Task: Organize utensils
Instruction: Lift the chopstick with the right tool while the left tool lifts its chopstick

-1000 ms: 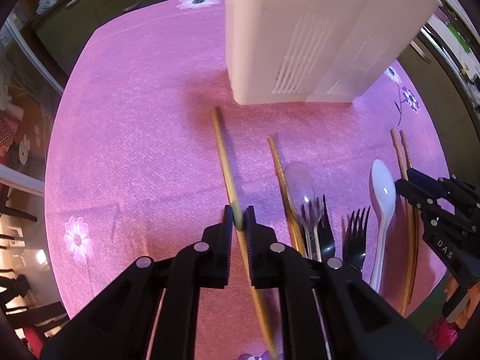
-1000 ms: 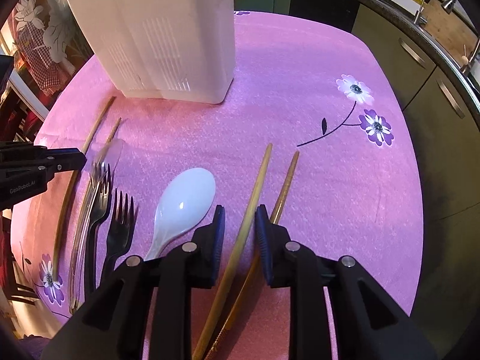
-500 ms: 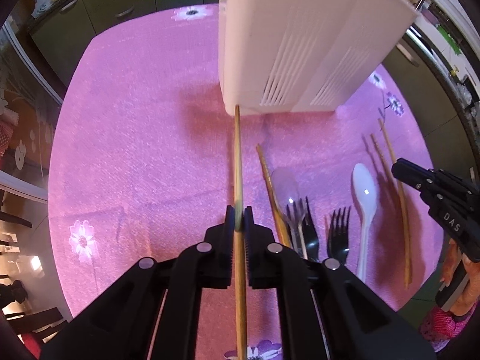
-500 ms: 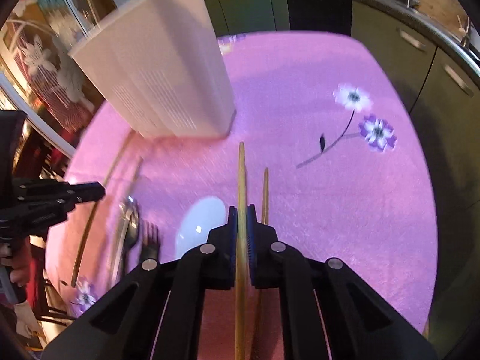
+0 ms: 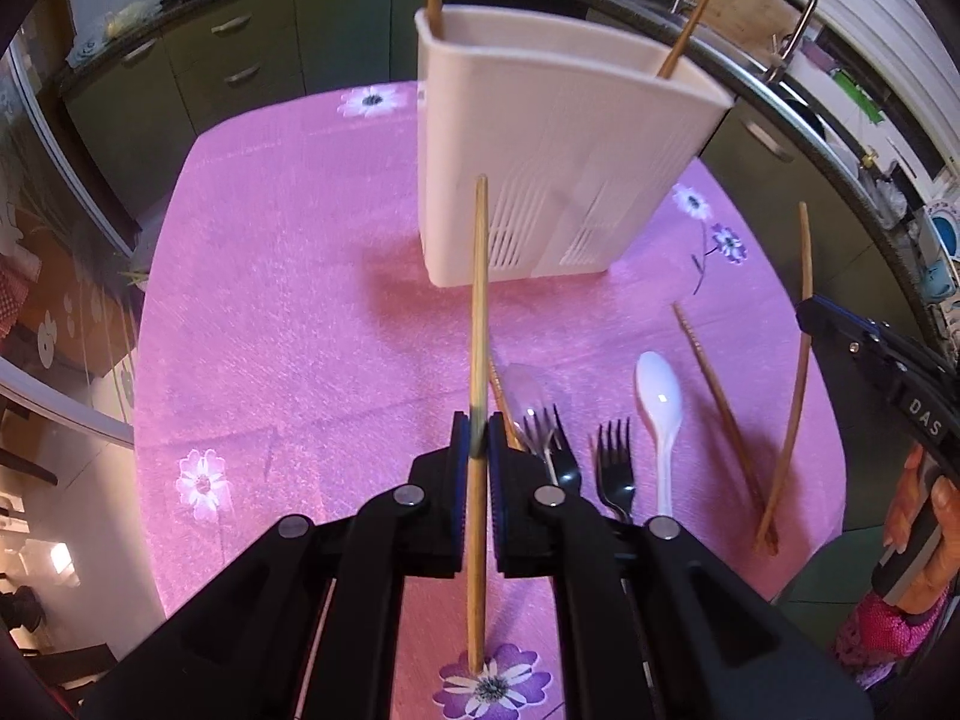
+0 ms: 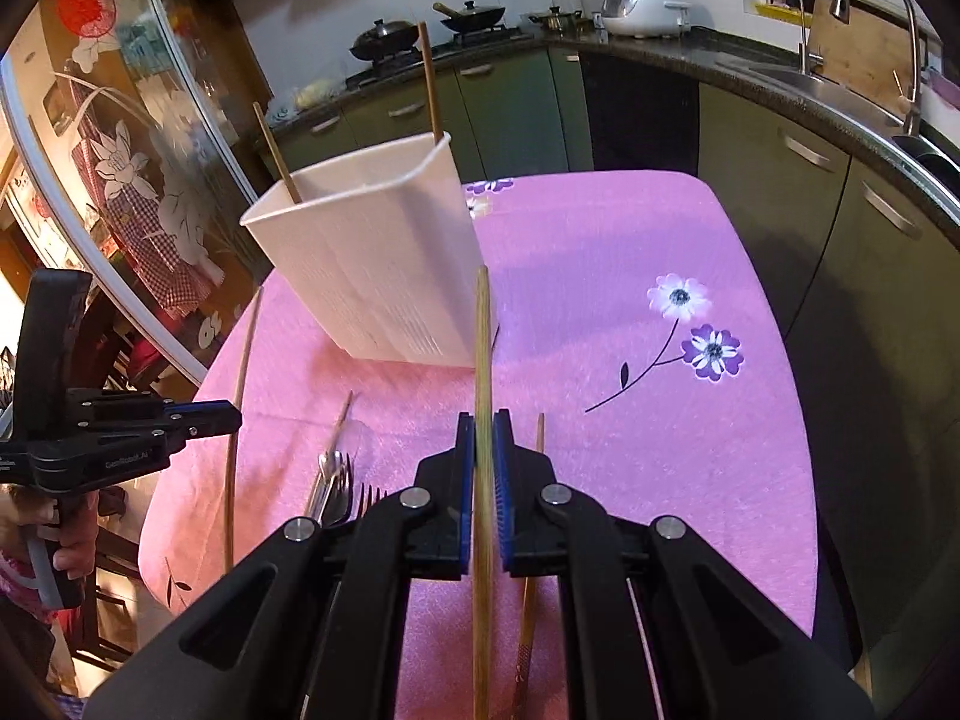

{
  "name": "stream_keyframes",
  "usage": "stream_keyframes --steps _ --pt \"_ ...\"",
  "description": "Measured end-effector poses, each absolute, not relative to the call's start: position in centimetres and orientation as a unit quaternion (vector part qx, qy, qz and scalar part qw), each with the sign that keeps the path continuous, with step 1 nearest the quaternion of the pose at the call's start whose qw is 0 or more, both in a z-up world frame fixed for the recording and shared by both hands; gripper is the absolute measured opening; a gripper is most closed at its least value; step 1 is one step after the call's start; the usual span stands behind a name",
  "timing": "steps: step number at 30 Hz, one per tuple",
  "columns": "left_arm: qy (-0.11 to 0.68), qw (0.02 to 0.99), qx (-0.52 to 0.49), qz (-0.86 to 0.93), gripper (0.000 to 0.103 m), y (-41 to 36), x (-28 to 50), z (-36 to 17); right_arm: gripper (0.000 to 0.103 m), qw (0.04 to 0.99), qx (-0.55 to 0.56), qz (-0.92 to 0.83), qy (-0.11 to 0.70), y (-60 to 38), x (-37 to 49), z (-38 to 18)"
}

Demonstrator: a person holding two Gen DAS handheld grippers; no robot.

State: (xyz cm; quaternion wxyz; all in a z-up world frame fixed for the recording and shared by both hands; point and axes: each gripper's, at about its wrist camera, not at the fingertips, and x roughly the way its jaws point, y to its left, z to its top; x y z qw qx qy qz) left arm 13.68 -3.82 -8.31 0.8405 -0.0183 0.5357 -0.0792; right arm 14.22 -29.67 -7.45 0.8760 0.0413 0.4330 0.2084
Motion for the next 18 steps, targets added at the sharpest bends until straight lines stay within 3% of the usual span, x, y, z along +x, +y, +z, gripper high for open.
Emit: stream_keyframes --steps 18 --pt "0.442 0.889 -0.007 -0.119 0.006 -5.1 11.2 0.7 0.007 0.895 0.046 0.229 0.379 -30.1 12.3 -3.0"
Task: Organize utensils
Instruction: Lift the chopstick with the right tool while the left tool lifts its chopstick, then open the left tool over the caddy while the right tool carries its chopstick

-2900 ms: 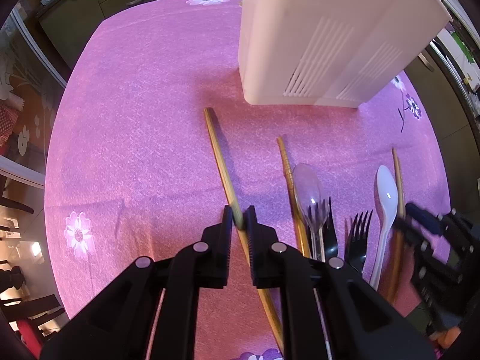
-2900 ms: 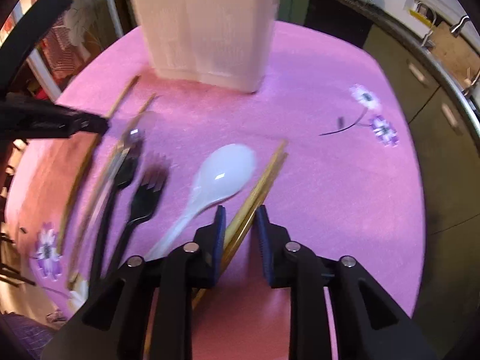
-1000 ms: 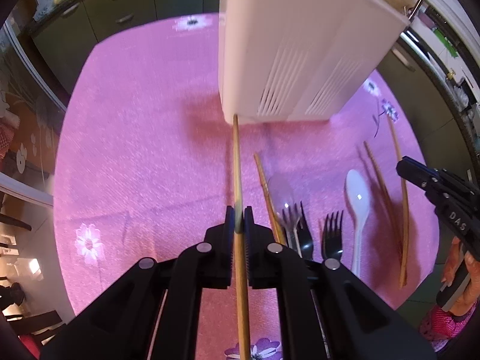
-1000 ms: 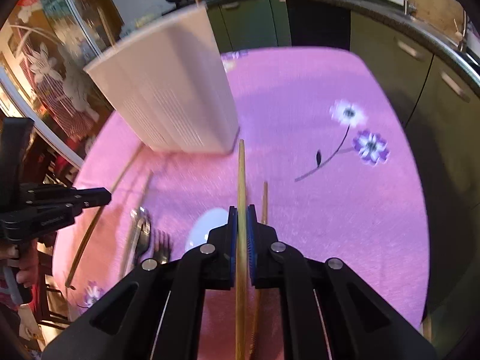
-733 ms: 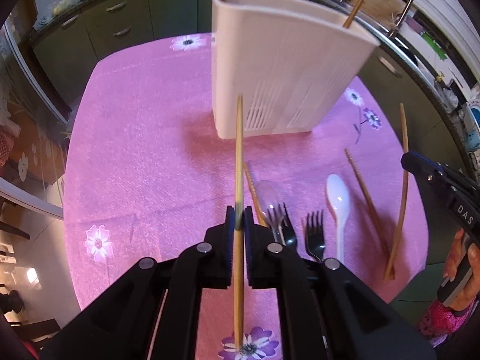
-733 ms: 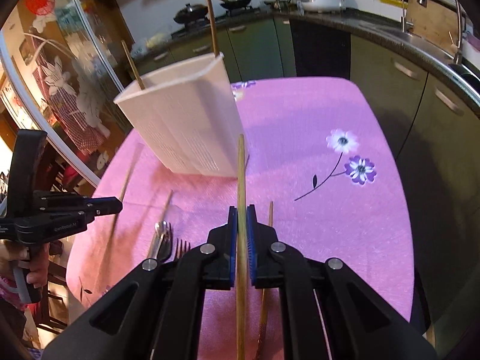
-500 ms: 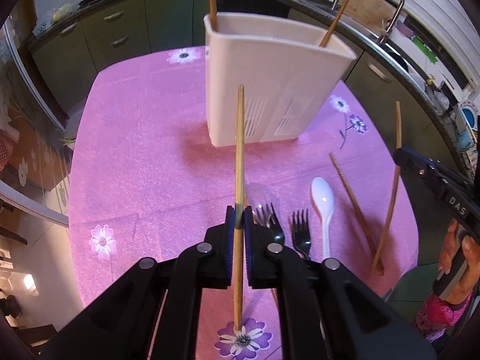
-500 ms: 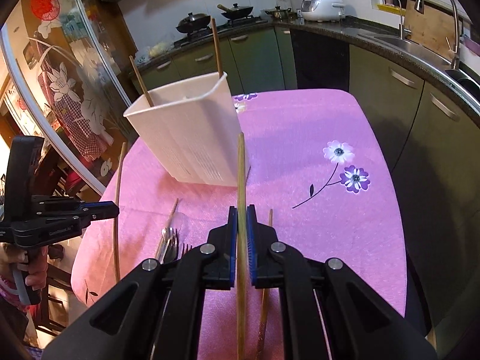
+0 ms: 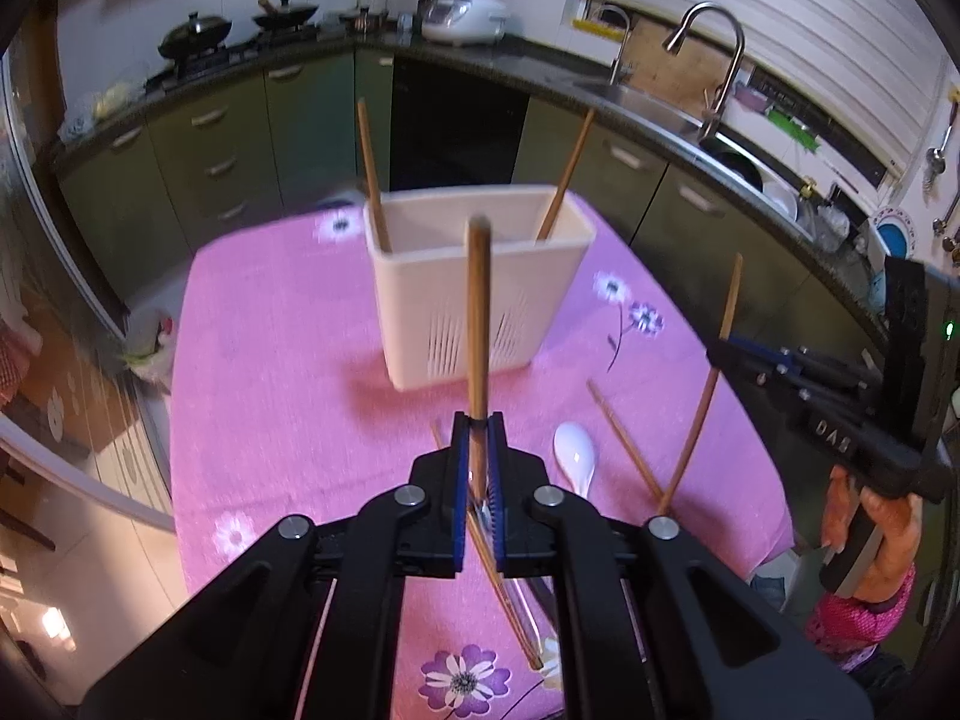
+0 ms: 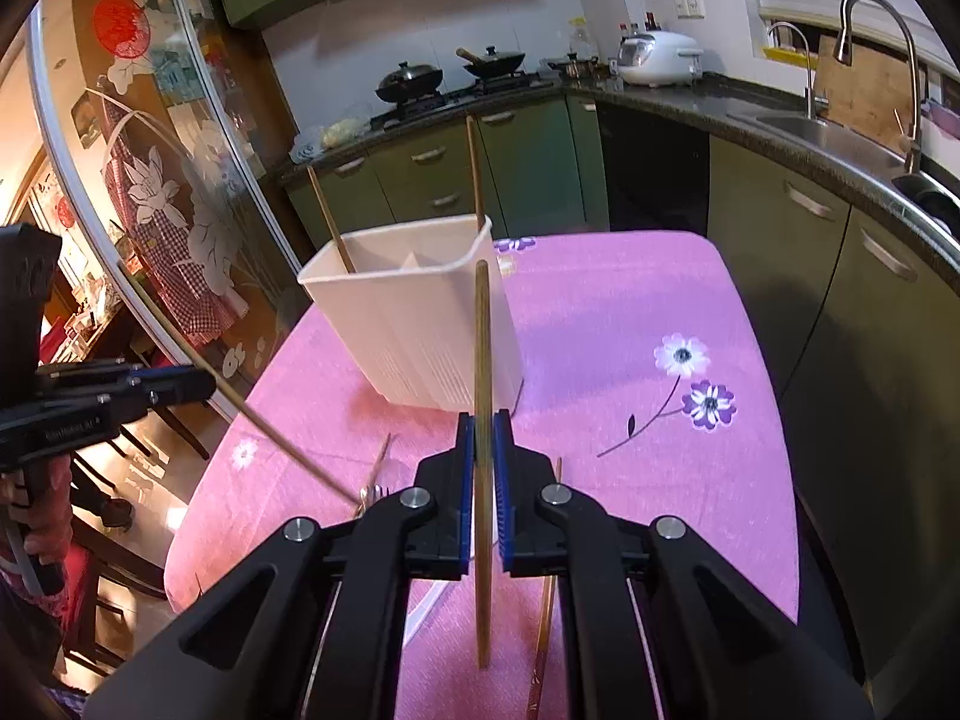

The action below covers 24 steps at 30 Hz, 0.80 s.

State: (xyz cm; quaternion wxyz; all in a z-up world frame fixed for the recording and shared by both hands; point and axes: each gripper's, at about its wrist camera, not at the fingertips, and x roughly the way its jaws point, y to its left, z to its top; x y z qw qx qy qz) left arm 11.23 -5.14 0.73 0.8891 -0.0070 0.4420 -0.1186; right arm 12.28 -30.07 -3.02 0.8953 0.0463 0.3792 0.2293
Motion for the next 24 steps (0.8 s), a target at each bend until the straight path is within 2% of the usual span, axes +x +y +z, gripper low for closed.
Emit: stream_keyframes --steps 6,19,24 --pt "0.412 0.904 -0.008 -0.114 0.006 -5.0 12.1 3.5 0.007 0.901 0.040 0.234 0.364 -29.8 12.1 -1.4" --pt "0.312 0.945 -0.024 -0.091 0.006 -4.4 15.5 13.1 0.007 0.902 0.031 0.239 0.359 -29.4 12.6 -0.5" --pt "0.310 0.947 -0.020 -0.076 0.006 -4.8 17.3 13.2 0.007 0.901 0.032 0.239 0.361 -29.4 12.7 -0.6"
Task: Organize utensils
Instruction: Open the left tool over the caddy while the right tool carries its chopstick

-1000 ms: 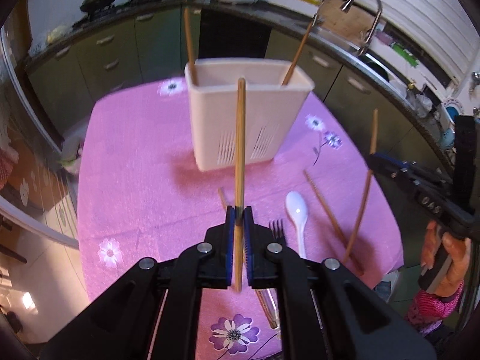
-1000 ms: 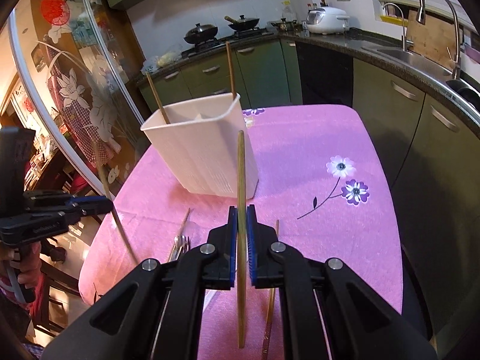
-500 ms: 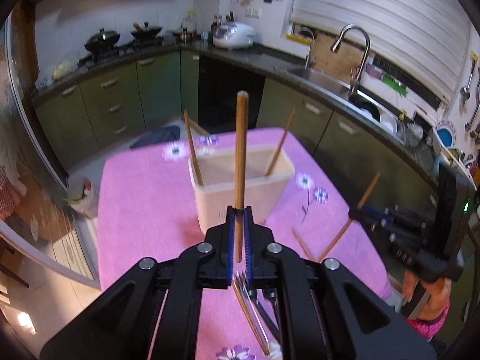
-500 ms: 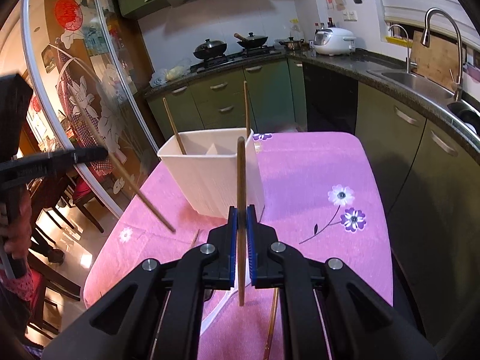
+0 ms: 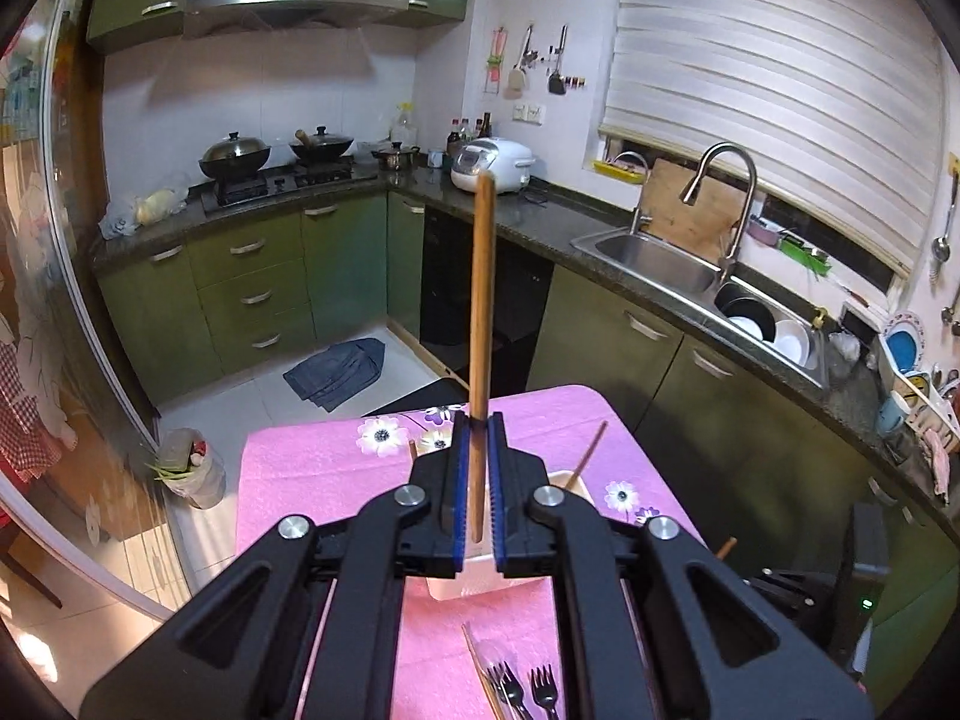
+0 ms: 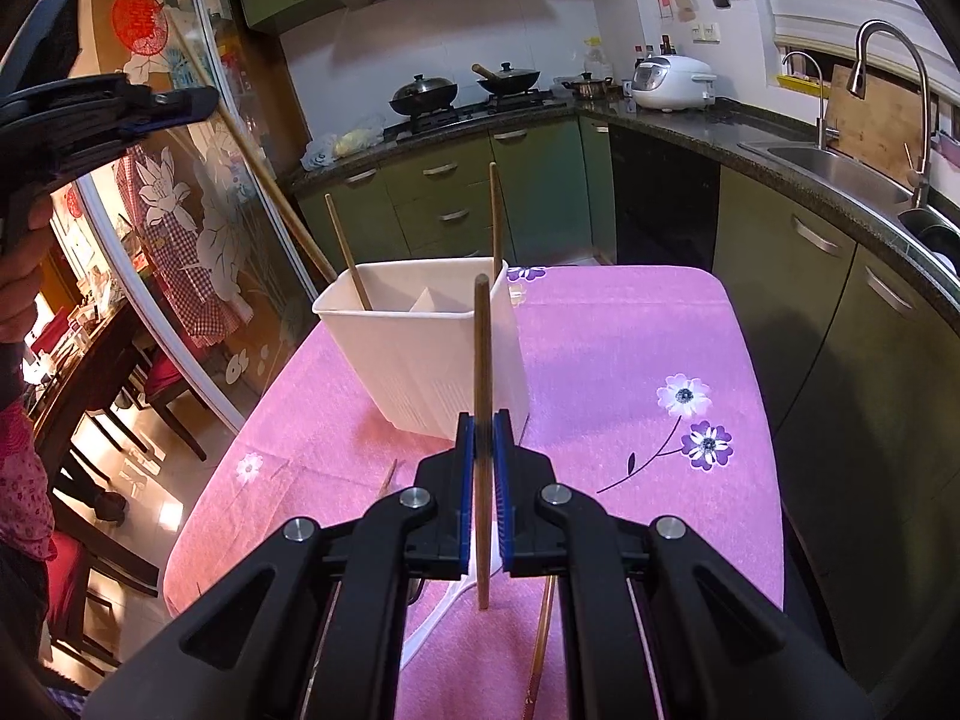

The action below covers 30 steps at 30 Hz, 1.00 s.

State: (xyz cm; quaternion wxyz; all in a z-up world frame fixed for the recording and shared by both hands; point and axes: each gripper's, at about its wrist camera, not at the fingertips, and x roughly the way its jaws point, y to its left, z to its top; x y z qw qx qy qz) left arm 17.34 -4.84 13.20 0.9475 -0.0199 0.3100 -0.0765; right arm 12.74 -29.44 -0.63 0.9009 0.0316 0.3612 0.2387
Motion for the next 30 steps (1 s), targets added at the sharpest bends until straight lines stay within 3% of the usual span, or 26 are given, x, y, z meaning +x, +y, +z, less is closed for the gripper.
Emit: stream_keyframes --steps 15,26,30 --pt "0.413 0.909 -0.003 -0.053 0.006 -5.1 21.9 1.6 0.007 0.919 0.015 0.260 0.296 -28.8 13.2 6.9" --pt "0.441 0.896 0.011 -0.046 0.006 -4.9 22.6 -1.6 0.007 0.942 0.022 0.265 0.203 -27.1 14.5 16.3" --pt "0.435 0.899 0.003 -0.054 0.018 -4.8 22.0 -1.0 0.007 0.944 0.023 0.260 0.201 -26.0 16.7 17.6"
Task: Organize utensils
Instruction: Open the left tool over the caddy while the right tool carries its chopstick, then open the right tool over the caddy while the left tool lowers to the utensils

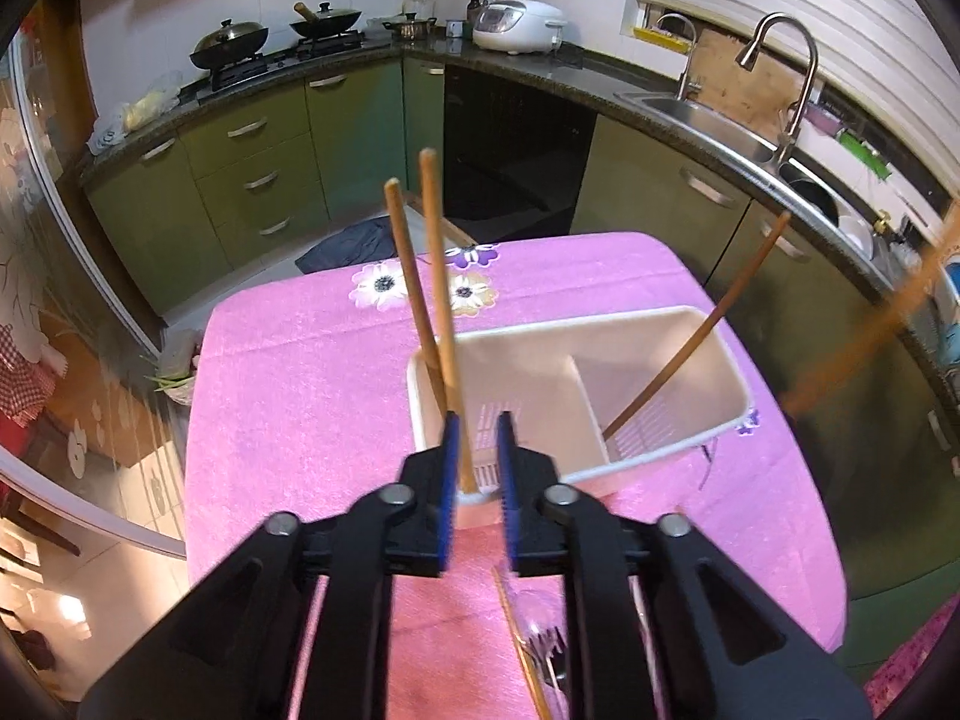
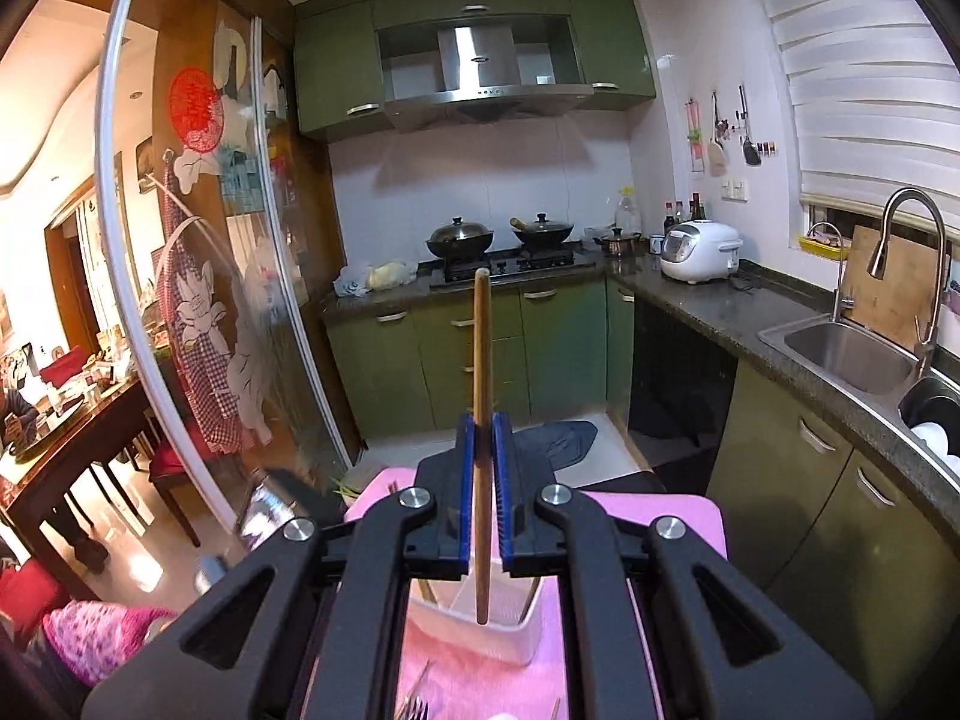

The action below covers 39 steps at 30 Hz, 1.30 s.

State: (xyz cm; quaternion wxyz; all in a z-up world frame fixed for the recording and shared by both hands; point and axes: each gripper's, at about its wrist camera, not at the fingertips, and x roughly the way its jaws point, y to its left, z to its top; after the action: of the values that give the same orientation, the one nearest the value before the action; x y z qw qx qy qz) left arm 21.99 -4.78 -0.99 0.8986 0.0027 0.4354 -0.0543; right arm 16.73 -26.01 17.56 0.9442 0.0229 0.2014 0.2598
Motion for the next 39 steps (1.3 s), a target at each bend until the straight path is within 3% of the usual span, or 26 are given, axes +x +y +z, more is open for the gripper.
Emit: stream_keyframes --steps 9,20,22,24,32,39 --pt "0.413 0.909 0.001 -0.059 0.022 -4.2 20.1 0.8 0.007 0.940 0.025 0.237 0.242 -23.7 23.5 13.3" --pt "0.462 0.884 0.000 -0.070 0.030 -3.3 16.0 -2.7 0.007 0.922 0.002 0.225 0.315 -22.0 25.5 3.9" --pt "0.478 0.875 -0.005 -0.076 0.030 -3.2 15.1 -3.8 0.008 0.920 0.000 0.226 0.321 -21.8 25.2 3.0" --pt "0.490 0.868 -0.012 -0.079 0.031 -3.1 14.7 -4.6 0.018 0.919 -0.004 0.226 0.322 -21.7 24.8 2.6" --pt "0.552 0.830 -0.019 -0.076 0.033 -3.8 13.6 -9.6 0.022 0.925 -0.007 0.235 0.298 -23.6 19.8 3.2" --pt "0.594 0.800 -0.025 -0.081 0.033 -4.9 13.4 -13.0 0.024 0.912 0.011 0.247 0.327 -26.9 15.6 -0.2"
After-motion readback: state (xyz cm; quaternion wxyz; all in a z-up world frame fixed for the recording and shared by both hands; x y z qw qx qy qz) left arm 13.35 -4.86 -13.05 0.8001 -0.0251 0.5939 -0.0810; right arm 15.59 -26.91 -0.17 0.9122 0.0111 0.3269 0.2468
